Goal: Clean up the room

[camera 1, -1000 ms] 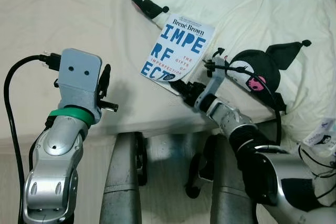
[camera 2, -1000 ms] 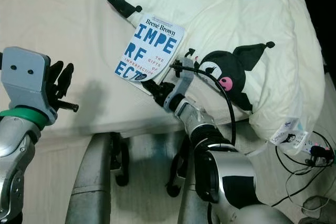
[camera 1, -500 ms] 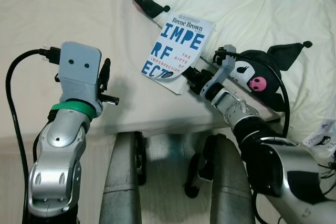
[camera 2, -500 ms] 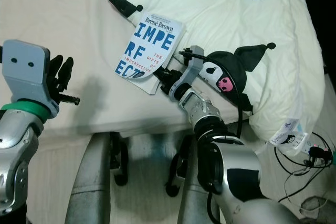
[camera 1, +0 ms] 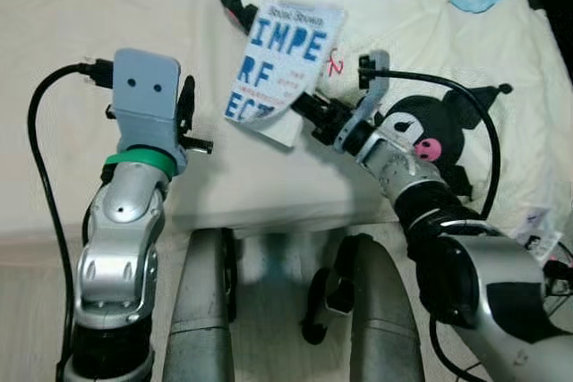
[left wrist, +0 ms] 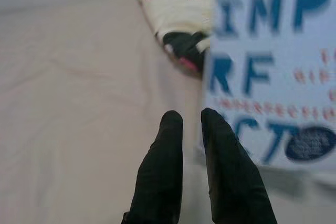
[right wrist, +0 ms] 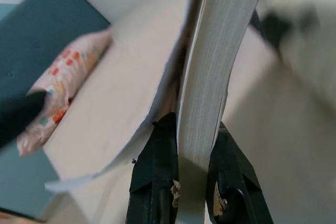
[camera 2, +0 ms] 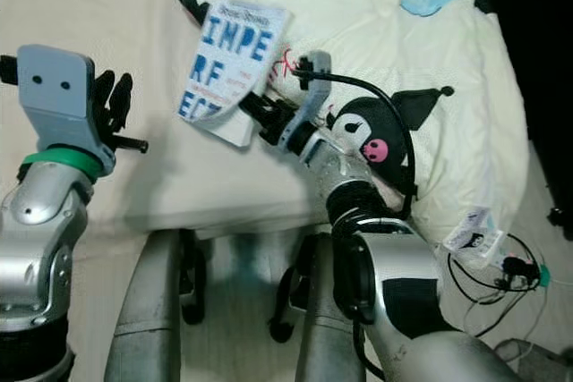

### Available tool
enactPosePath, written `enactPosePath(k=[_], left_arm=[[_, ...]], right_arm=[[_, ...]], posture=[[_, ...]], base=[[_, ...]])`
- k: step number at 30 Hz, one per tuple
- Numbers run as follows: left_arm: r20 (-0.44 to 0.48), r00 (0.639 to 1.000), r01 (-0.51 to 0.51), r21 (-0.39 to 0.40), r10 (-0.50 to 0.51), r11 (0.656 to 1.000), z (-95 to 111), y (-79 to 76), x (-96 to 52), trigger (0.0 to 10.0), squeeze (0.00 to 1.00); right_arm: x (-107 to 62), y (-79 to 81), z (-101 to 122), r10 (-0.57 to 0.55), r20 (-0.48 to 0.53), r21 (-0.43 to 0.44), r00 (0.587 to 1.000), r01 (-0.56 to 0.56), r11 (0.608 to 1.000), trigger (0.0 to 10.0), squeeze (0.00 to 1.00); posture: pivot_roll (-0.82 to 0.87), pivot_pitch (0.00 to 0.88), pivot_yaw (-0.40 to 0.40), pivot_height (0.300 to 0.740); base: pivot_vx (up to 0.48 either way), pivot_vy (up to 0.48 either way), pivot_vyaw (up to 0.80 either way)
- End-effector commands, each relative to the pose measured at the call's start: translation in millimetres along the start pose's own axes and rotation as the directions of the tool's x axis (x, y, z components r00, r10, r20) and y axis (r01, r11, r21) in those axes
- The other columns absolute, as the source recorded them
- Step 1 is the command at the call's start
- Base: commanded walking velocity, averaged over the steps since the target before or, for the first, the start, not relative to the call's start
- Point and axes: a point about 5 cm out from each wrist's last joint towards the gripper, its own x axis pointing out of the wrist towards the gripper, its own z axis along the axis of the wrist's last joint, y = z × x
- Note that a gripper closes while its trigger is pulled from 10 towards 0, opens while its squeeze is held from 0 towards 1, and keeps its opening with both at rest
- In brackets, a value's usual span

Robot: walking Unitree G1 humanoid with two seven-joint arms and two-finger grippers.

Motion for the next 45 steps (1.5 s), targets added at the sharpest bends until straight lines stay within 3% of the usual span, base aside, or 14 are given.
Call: enactPosePath(k=[1,4,7,8,13,15,16,18,22,31,45], left_arm=[[0.002,1.000,0.014,-0.028,-0.014,1.000,-4.8,-8.3,1.6,10.0,0.00],[0.004,1.000,0.030,-0.055,-0.030,0.998,-7.3,-17.1,4.5,10.0,0.00],[-0.004,0.999,0.042,-0.082,-0.043,0.996,-13.8,-24.8,5.8,10.0,0.00],[-0.004,0.999,0.038,-0.072,-0.038,0.997,-17.4,-24.8,6.7,10.0,0.00],[-0.027,1.000,0.011,-0.074,-0.013,0.997,-29.8,-18.6,10.2,10.0,0.00],[-0.045,0.999,0.004,-0.100,-0.009,0.995,-35.5,-12.9,13.0,10.0,0.00],[-0.045,0.999,0.004,-0.100,-0.009,0.995,-35.5,-12.9,13.0,10.0,0.00],[-0.062,0.998,0.016,-0.134,-0.025,0.991,-41.3,-9.8,16.2,10.0,0.00],[-0.063,0.998,0.019,-0.136,-0.028,0.991,-42.7,-10.7,16.9,10.0,0.00],[-0.068,0.995,0.063,-0.162,-0.075,0.985,-53.8,-28.2,20.1,10.0,0.00],[-0.043,0.992,0.114,-0.165,-0.123,0.980,-51.4,-41.5,26.3,10.0,0.00]], right_arm=[[-2.5,6.2,10.9,0.006,0.092,-0.057,0.996,-0.001,0.998,10.0,0.00],[-13.1,9.4,14.3,-0.041,0.159,-0.074,0.986,0.053,0.996,10.0,0.00],[-35.7,16.8,9.1,-0.119,0.222,-0.142,0.968,0.153,0.978,10.0,0.00],[-43.6,21.8,6.2,-0.138,0.235,-0.197,0.962,0.186,0.963,10.0,0.00],[-61.6,31.5,-3.4,-0.201,0.270,-0.261,0.942,0.272,0.926,10.0,0.00],[-71.9,28.7,-5.6,-0.269,0.296,-0.286,0.917,0.354,0.890,10.0,0.00],[-71.9,28.7,-5.6,-0.269,0.296,-0.286,0.917,0.354,0.890,10.0,0.00],[-83.6,22.4,0.3,-0.342,0.333,-0.324,0.879,0.447,0.834,10.0,0.00],[-84.9,21.3,2.0,-0.351,0.332,-0.333,0.876,0.456,0.825,10.0,0.00],[-86.9,18.7,12.0,-0.373,0.337,-0.376,0.864,0.487,0.789,10.0,0.00],[-88.5,18.6,10.7,-0.390,0.328,-0.384,0.861,0.498,0.777,10.0,0.00]], posture=[[0.07,0.177,-0.017,0.607],[0.05,0.149,-0.022,0.607],[0.03,0.120,-0.037,0.607],[0.02,0.095,-0.041,0.607],[-0.01,0.051,-0.033,0.607],[-0.02,0.016,-0.032,0.612],[-0.02,0.016,-0.032,0.612],[-0.02,0.000,-0.029,0.626],[-0.02,0.000,-0.028,0.631],[-0.03,0.000,-0.036,0.666],[-0.04,0.000,-0.025,0.706]], base=[[0.000,0.000,0.00],[0.000,0.000,0.00],[0.000,0.000,0.00],[0.000,0.000,0.00],[0.000,0.000,0.00],[0.000,0.000,0.00],[0.000,0.000,0.00],[0.000,0.000,0.00],[0.000,0.000,0.00],[0.000,0.000,0.00],[0.000,0.000,0.00]])
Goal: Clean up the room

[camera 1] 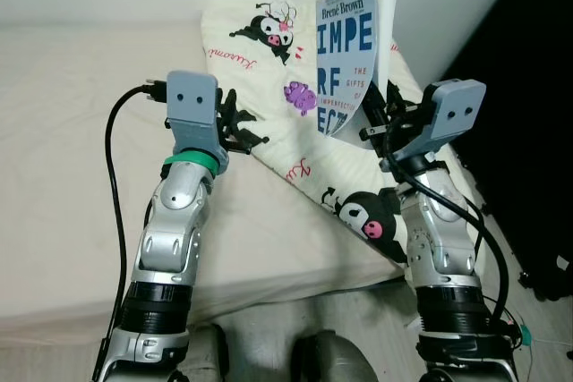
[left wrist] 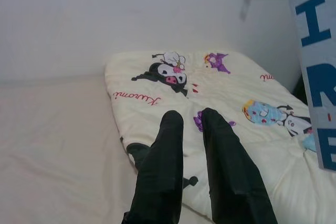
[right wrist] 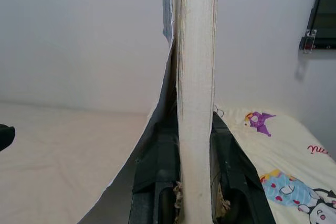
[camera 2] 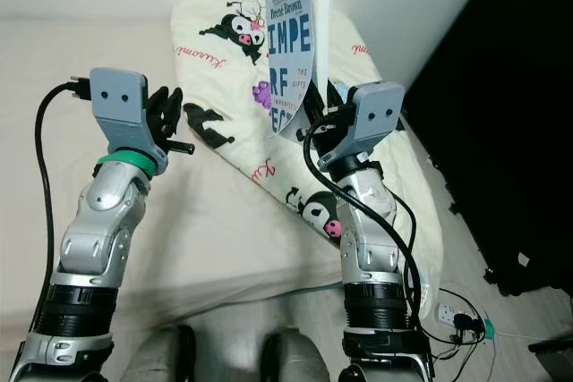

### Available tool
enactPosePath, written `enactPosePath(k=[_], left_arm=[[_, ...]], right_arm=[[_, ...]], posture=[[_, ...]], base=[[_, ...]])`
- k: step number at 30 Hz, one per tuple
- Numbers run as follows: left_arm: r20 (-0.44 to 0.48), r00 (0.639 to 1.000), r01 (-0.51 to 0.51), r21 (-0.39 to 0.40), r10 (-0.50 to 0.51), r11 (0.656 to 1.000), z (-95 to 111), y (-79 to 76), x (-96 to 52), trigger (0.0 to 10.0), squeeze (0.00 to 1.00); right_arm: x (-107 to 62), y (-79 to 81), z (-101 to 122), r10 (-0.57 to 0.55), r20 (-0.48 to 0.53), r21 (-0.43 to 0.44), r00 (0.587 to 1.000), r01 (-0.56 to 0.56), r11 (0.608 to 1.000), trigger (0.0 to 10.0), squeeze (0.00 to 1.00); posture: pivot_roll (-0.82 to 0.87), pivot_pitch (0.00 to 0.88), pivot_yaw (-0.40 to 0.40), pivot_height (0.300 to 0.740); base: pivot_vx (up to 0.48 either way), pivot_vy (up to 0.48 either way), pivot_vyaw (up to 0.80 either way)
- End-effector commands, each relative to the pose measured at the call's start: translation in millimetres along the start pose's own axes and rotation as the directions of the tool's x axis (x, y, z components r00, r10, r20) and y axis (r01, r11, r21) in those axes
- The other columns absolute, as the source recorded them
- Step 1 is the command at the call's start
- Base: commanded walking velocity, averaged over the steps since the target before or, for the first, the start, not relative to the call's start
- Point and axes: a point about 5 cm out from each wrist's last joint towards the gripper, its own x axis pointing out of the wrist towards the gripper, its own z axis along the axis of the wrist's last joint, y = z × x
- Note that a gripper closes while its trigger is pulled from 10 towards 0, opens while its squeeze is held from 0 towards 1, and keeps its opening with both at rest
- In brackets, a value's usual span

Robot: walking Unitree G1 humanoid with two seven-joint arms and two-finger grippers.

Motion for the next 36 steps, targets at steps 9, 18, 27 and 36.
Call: enactPosePath(k=[9,18,27,36], left_arm=[[-0.042,0.998,0.043,0.012,-0.043,0.999,-10.0,-5.7,0.5,10.0,0.00],[-0.054,0.997,0.049,0.029,-0.047,0.998,-16.2,-7.9,-1.4,10.0,0.00],[-0.044,0.999,0.030,0.035,-0.028,0.999,-16.1,-5.0,-1.6,10.0,0.00],[-0.040,0.999,0.026,0.036,-0.024,0.999,-16.3,-3.8,-1.4,10.0,0.00]], right_arm=[[-2.1,-0.6,-0.4,-0.031,-0.006,0.013,0.999,0.031,0.999,10.0,0.00],[-2.2,17.2,-11.9,-0.010,-0.040,0.071,0.999,0.013,0.997,10.0,0.00],[1.2,21.6,-12.9,-0.017,-0.050,0.002,0.999,0.017,1.000,10.0,0.00],[1.1,23.3,-12.4,-0.016,-0.042,0.062,0.999,0.018,0.998,10.0,0.00]], posture=[[-0.04,0.000,-0.009,0.721],[-0.04,0.000,-0.005,0.721],[-0.04,0.000,-0.003,0.721],[-0.04,0.000,0.000,0.721]], base=[[0.000,0.000,0.00],[0.000,0.000,0.00],[0.000,0.226,0.18],[0.000,0.379,0.26]])
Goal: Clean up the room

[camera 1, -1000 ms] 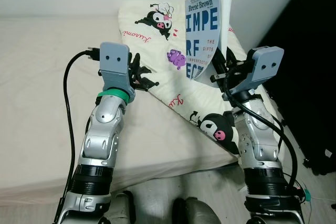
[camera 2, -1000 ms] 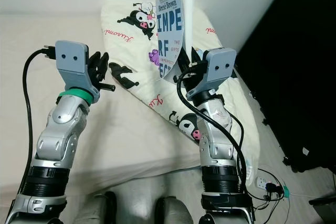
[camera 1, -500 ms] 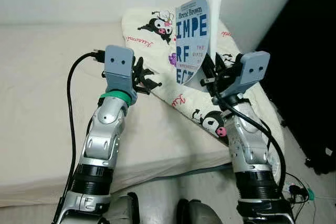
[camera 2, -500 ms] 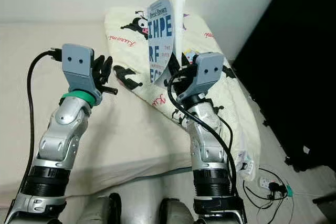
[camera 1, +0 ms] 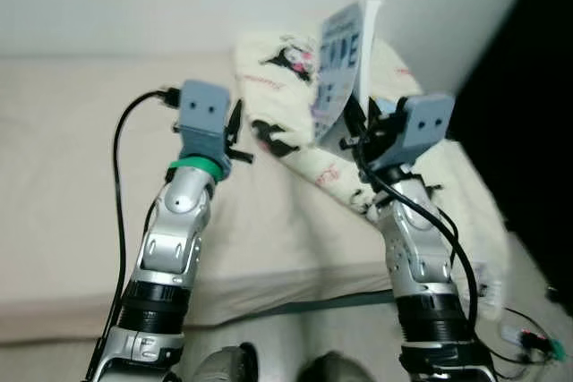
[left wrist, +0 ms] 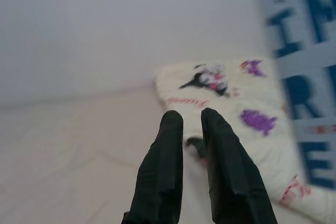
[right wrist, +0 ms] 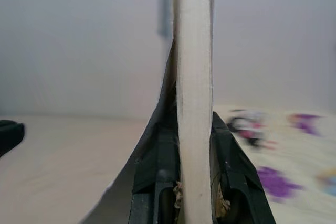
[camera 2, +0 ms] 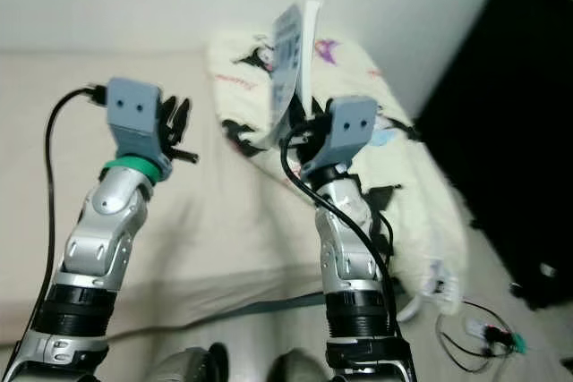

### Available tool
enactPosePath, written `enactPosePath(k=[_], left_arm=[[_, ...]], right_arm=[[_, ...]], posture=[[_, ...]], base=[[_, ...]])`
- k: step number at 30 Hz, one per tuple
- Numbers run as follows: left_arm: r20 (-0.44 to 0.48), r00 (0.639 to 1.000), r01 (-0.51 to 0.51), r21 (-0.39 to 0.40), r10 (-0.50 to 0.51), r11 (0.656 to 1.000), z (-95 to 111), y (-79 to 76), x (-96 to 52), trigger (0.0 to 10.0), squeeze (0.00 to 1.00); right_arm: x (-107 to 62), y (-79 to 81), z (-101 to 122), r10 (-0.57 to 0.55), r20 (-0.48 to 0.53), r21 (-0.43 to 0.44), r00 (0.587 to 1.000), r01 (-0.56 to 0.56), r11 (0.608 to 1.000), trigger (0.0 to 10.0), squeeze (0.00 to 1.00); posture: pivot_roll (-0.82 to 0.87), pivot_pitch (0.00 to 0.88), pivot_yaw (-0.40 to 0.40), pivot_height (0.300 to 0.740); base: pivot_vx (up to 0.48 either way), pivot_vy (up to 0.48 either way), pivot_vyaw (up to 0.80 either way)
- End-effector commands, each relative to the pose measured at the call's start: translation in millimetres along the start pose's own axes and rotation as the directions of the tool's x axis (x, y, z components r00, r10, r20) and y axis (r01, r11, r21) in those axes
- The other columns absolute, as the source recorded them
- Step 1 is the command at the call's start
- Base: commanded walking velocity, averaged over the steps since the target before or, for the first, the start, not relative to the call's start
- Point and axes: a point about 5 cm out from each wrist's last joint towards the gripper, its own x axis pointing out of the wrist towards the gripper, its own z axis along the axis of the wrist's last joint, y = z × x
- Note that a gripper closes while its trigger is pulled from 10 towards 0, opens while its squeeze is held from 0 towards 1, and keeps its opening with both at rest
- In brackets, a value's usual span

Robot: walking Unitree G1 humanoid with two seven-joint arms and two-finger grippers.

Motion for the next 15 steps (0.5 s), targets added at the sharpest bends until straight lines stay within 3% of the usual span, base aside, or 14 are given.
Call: enactPosePath(k=[1,15], left_arm=[[-0.022,1.000,0.009,-0.007,-0.009,1.000,-6.2,-2.7,-1.2,10.0,0.00],[-0.018,1.000,0.004,-0.006,-0.004,1.000,-6.0,-1.2,-0.9,10.0,0.00]], right_arm=[[1.6,2.2,5.4,0.009,0.029,0.017,1.000,-0.009,1.000,10.0,0.00],[0.6,4.6,3.4,0.011,0.024,0.022,1.000,-0.011,1.000,10.0,0.00]], posture=[[-0.04,0.000,0.001,0.721],[-0.04,0.000,0.007,0.721]], base=[[0.000,0.341,0.00],[0.000,0.335,0.00]])
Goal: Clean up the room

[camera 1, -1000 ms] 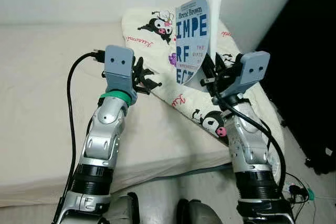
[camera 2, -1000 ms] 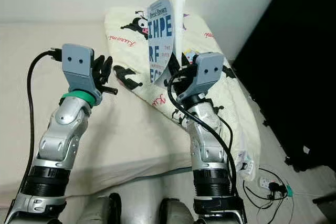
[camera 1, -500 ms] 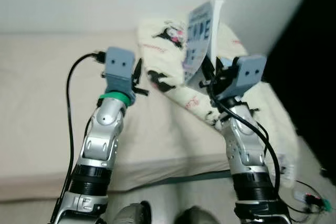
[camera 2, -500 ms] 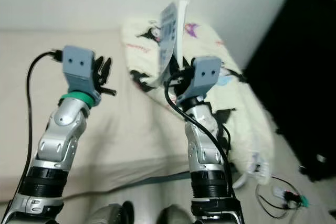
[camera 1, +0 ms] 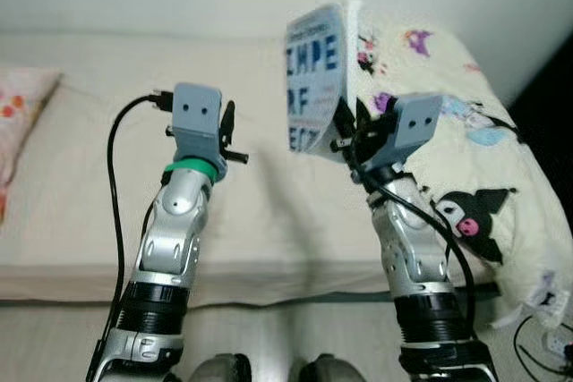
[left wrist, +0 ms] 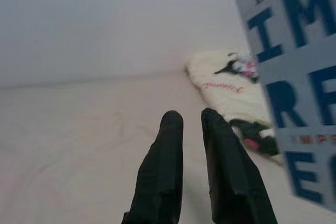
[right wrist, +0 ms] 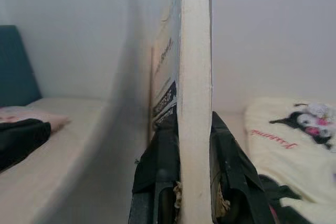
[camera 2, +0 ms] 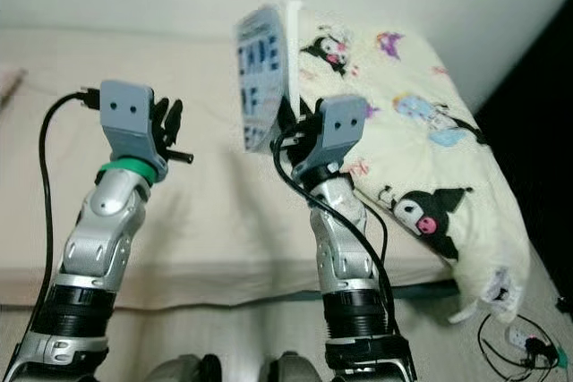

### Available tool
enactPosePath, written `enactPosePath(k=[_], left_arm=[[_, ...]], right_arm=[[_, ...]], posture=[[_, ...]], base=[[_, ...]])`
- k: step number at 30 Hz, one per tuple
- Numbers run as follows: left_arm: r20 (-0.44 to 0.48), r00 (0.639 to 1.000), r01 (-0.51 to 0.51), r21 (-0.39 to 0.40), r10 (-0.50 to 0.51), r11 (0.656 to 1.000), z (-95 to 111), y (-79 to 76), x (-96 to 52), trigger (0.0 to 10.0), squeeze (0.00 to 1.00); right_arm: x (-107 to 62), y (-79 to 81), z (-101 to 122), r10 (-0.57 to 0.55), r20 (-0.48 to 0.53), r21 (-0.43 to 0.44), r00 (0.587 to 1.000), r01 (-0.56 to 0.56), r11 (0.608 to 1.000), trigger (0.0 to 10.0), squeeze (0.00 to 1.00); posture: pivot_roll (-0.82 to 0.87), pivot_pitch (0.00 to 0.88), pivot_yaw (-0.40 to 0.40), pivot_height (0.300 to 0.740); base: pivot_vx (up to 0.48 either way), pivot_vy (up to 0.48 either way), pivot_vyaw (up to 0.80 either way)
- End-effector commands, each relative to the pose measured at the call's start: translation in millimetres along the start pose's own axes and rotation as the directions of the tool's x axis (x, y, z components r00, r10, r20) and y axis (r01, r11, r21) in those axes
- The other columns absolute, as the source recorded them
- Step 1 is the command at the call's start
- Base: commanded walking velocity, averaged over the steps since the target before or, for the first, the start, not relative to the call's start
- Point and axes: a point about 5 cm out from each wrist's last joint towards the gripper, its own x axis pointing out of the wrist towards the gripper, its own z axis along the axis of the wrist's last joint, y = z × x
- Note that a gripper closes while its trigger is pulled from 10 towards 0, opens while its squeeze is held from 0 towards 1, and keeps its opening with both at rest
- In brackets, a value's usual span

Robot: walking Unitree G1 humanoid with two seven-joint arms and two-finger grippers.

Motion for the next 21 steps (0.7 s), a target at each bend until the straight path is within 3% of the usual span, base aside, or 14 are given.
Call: enactPosePath(k=[1,21], left_arm=[[-0.005,1.000,0.006,-0.004,-0.006,1.000,-1.7,-0.7,-0.5,10.0,0.00],[-0.001,1.000,0.010,-0.001,-0.010,1.000,-1.2,-0.3,0.0,10.0,0.00]], right_arm=[[0.3,-0.8,6.0,-0.008,0.036,0.002,0.999,0.008,1.000,10.0,0.00],[-0.6,1.5,2.7,-0.002,0.025,0.009,1.000,0.002,1.000,10.0,0.00]], posture=[[-0.04,0.000,0.007,0.721],[-0.03,0.000,0.011,0.721]], base=[[0.000,0.322,0.00],[0.000,0.319,0.00]])
